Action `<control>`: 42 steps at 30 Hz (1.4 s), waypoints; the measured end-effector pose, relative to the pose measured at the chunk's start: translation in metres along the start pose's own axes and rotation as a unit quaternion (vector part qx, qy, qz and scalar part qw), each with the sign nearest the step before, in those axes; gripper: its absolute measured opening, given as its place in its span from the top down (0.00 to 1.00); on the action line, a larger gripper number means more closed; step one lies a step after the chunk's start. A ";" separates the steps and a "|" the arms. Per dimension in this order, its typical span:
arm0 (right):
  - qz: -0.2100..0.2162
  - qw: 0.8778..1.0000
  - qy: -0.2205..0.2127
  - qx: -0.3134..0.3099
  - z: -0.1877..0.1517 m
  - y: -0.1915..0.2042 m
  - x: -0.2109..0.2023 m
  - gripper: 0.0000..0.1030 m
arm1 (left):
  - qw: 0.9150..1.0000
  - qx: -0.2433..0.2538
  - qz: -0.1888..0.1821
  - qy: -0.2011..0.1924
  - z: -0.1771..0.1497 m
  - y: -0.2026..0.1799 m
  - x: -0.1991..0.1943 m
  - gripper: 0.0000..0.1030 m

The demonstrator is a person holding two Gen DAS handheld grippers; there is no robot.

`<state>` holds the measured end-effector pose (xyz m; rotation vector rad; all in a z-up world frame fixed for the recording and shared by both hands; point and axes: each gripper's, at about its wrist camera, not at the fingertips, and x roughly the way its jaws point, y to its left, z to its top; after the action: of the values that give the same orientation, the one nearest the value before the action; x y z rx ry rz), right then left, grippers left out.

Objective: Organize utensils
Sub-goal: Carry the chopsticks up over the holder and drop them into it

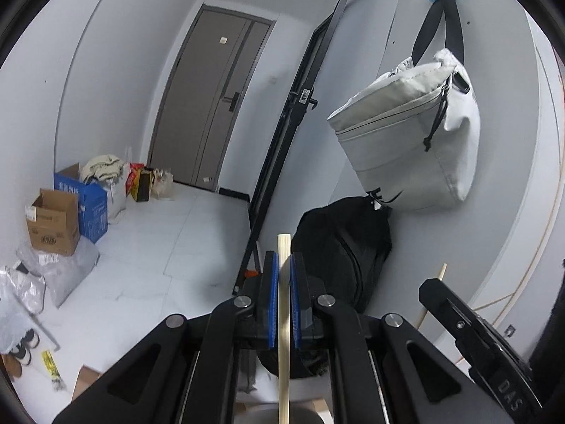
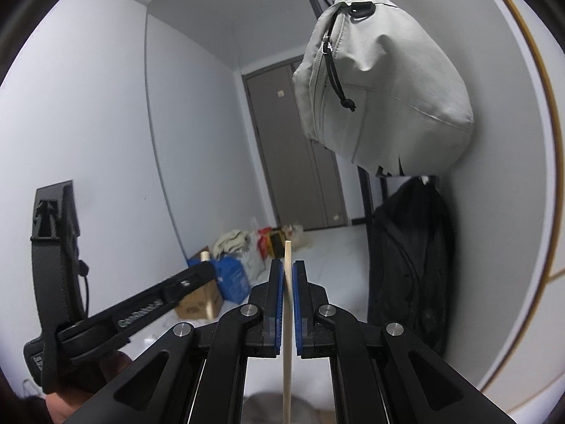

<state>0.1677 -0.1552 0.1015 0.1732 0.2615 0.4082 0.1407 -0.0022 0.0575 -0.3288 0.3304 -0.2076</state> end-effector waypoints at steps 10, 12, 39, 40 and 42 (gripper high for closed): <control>0.003 1.000 -0.018 -0.016 -0.026 -0.006 0.021 0.96 | 1.000 0.027 0.002 -0.015 -0.027 0.014 0.015 0.97; 0.005 1.000 -0.017 -0.019 -0.030 -0.007 0.023 0.96 | 0.999 0.030 0.002 -0.019 -0.030 0.014 0.015 0.97; 0.066 0.995 0.074 0.014 -0.064 -0.023 0.019 0.96 | 0.993 0.067 -0.073 0.071 -0.048 0.011 0.003 0.97; 0.068 0.994 0.079 0.015 -0.066 -0.021 0.017 0.95 | 0.992 0.065 -0.076 0.080 -0.048 0.012 0.001 0.97; 0.074 0.993 0.091 0.021 -0.069 -0.020 0.015 0.93 | 0.989 0.057 -0.086 0.102 -0.049 0.014 0.001 0.97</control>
<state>0.1682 -0.1592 0.0283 0.1977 0.4387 0.5671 0.1266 -0.0030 0.0087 -0.2237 0.4901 -0.4301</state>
